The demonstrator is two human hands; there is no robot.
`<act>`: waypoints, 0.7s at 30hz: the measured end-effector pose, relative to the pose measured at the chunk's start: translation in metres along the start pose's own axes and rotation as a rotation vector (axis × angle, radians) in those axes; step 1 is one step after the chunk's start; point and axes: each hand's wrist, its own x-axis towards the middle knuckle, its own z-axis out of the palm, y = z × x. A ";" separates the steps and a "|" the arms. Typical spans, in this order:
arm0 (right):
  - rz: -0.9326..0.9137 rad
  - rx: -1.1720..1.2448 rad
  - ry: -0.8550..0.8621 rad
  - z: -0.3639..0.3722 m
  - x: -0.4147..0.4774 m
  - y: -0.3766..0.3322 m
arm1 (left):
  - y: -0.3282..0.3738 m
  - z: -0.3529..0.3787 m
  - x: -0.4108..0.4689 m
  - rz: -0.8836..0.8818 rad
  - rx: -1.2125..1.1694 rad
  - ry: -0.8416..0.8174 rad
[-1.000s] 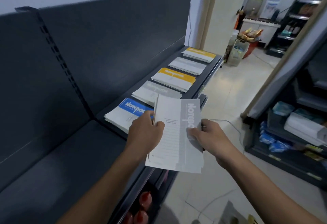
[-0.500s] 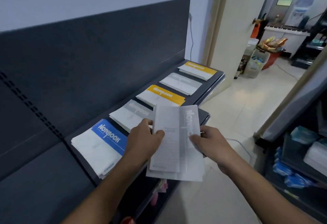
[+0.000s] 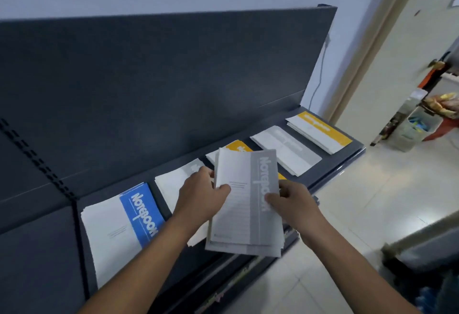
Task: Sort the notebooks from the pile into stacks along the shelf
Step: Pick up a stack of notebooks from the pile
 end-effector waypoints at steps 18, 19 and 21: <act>-0.301 -0.577 -0.273 0.090 0.129 -0.061 | -0.064 -0.022 0.032 -0.448 0.044 0.279; -0.308 -0.594 -0.292 0.094 0.131 -0.059 | -0.067 -0.020 0.033 -0.465 0.082 0.284; -0.312 -0.605 -0.325 0.100 0.133 -0.057 | -0.073 -0.015 0.033 -0.486 0.135 0.295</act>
